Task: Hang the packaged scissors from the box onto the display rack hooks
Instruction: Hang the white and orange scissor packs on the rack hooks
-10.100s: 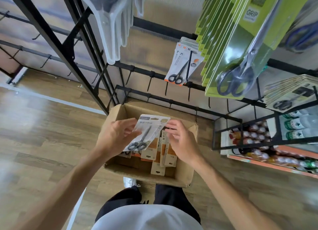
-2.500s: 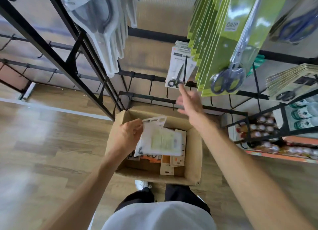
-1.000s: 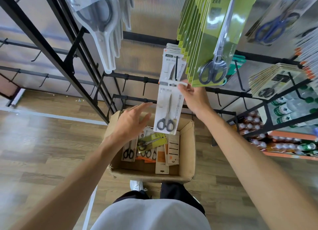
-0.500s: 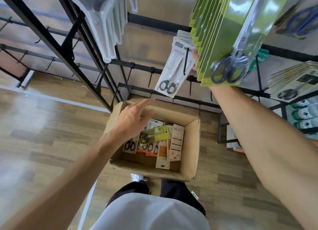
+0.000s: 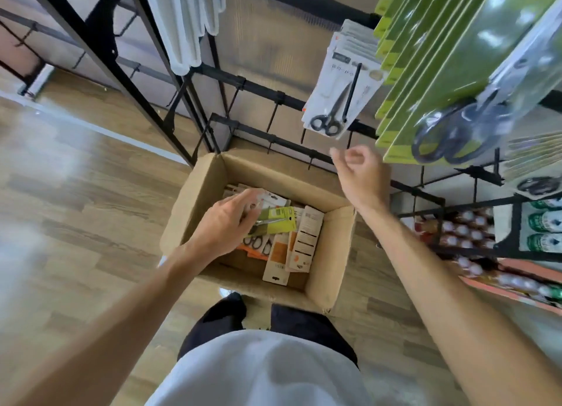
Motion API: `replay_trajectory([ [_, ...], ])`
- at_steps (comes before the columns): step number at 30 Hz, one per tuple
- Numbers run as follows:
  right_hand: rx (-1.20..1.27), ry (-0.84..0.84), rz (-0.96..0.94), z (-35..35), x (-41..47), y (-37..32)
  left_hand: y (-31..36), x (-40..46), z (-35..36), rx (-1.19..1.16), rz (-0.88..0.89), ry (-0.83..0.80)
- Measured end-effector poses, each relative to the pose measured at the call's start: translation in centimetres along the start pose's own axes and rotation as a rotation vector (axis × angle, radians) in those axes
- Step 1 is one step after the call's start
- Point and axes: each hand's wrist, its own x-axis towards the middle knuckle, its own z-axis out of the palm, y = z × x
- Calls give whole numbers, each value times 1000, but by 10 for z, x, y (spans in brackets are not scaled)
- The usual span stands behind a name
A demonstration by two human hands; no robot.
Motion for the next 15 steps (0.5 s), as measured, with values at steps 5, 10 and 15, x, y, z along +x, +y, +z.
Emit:
replay_trajectory([
  [5,-214,-338,94,77,-32,89,-49,-2,49,49,-138,-115],
  [10,-463,-513,173,127,-32,153,-106,6,103,80,-186,-179],
  [15,-606,-574,191,157,-34,202,-134,35,138,97,-151,-202],
])
